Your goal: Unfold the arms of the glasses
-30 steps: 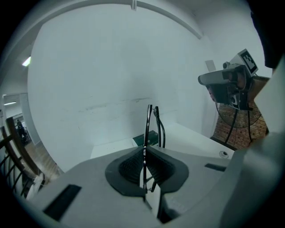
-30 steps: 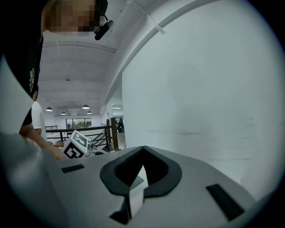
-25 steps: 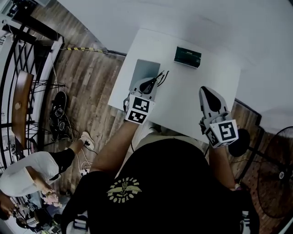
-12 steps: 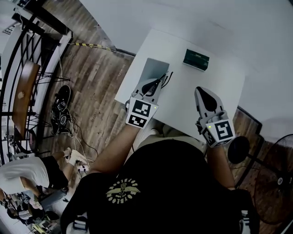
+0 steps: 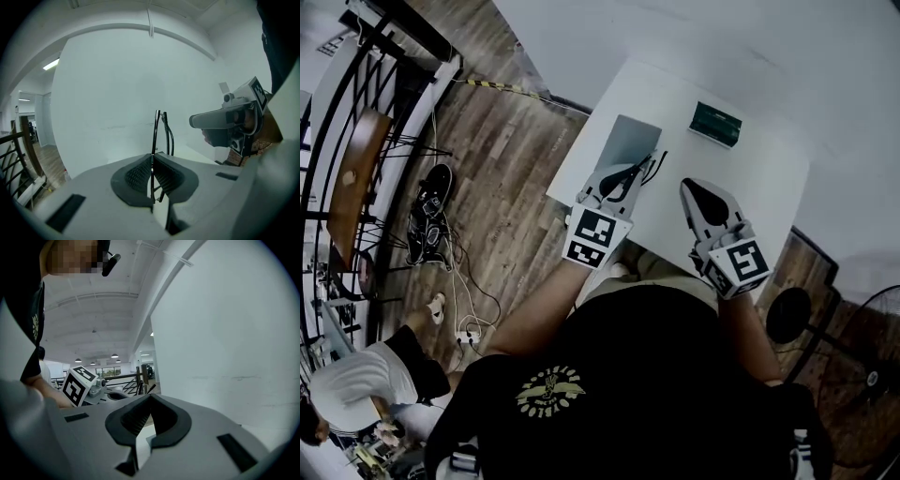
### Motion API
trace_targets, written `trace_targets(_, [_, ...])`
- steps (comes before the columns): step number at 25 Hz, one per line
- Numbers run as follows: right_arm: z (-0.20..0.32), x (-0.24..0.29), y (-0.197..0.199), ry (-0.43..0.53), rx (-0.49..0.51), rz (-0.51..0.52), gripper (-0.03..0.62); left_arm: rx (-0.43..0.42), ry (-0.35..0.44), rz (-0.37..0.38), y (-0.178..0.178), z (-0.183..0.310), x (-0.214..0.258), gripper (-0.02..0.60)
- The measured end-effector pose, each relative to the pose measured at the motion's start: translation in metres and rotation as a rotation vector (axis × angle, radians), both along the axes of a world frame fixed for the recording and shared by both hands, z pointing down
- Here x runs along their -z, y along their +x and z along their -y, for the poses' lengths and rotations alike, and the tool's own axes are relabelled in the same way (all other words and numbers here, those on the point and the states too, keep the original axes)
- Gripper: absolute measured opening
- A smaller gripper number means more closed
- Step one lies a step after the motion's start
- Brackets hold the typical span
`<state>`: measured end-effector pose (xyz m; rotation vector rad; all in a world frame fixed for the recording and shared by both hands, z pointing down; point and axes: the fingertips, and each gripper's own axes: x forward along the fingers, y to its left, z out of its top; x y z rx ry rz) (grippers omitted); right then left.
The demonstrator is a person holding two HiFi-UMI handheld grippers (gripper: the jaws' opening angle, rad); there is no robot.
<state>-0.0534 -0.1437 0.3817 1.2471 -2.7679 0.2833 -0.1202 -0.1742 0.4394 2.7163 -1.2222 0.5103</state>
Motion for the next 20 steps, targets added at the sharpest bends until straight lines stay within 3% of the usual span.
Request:
trace_targets(4, [-0.009,0.000,-0.018,0.014,0.069,0.019,0.002,-0.009,0.004,-0.011,-0.002,-0.009,0.002,0.020])
trace_targets(20, [-0.017,0.010,-0.052,-0.034,0.170,0.140,0.067,-0.020,0.024,-0.094,-0.010,-0.028,0.019,0.020])
